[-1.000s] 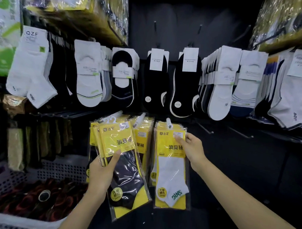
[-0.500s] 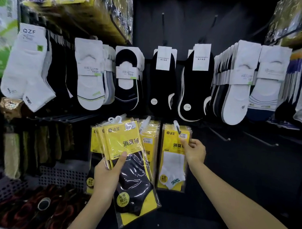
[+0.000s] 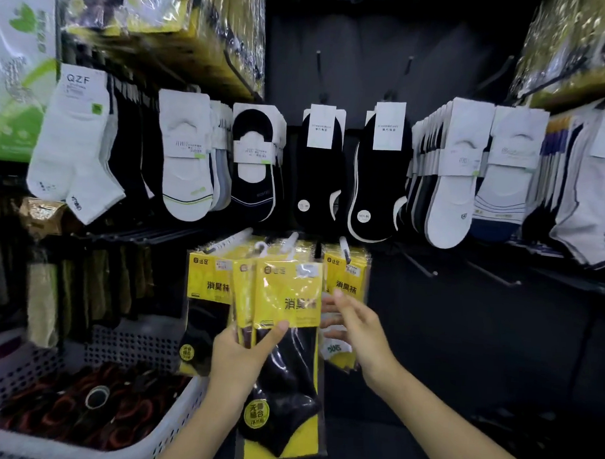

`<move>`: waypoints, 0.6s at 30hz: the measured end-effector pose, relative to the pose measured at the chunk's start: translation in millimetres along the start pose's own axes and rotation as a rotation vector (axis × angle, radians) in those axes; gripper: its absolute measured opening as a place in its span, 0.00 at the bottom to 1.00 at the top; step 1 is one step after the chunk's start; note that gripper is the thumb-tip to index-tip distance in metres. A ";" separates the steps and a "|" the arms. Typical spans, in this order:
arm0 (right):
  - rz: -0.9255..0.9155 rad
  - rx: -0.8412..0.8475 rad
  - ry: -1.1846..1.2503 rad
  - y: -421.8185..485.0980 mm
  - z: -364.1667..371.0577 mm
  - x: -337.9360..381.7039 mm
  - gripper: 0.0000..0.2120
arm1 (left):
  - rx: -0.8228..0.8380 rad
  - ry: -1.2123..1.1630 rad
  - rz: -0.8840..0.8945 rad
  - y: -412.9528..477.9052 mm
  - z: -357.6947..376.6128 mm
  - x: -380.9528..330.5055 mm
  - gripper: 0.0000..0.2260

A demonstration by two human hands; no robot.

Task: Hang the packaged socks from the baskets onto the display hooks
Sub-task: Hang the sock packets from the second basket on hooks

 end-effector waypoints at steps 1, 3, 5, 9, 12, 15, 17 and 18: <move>-0.012 0.028 -0.010 -6.0 4.4 5.1 0.12 | 0.020 -0.007 -0.010 -4.7 2.9 -2.0 0.12; -0.019 0.031 -0.005 -15.0 6.6 10.7 0.10 | 0.068 -0.046 0.001 -11.5 8.1 -5.1 0.12; 0.002 -0.014 0.032 -20.9 0.1 11.0 0.09 | 0.107 -0.063 0.005 -15.5 10.4 -9.2 0.12; 0.044 -0.175 0.112 -25.8 -25.4 7.7 0.08 | 0.109 -0.008 -0.059 -11.9 3.7 -9.1 0.20; 0.030 -0.266 0.129 -24.2 -45.8 8.9 0.07 | 0.095 0.013 -0.009 -6.7 -4.5 -8.0 0.20; 0.014 -0.321 0.081 -14.7 -58.5 12.2 0.05 | 0.075 0.000 0.043 -1.6 -10.9 -9.0 0.14; -0.004 -0.306 0.023 -4.2 -59.4 15.6 0.04 | 0.062 -0.009 0.071 0.9 -12.8 -10.1 0.11; -0.009 -0.289 0.003 1.9 -58.2 16.9 0.04 | 0.053 -0.010 0.078 2.3 -13.6 -10.0 0.09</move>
Point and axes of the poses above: each hand's wrist, its own y-axis towards the middle knuckle, its own z-axis out of the palm, x = y × z, the point moved 1 cm from there along y, towards the middle knuckle, and after that the axes turned 9 degrees about y, right-handed, at the moved point
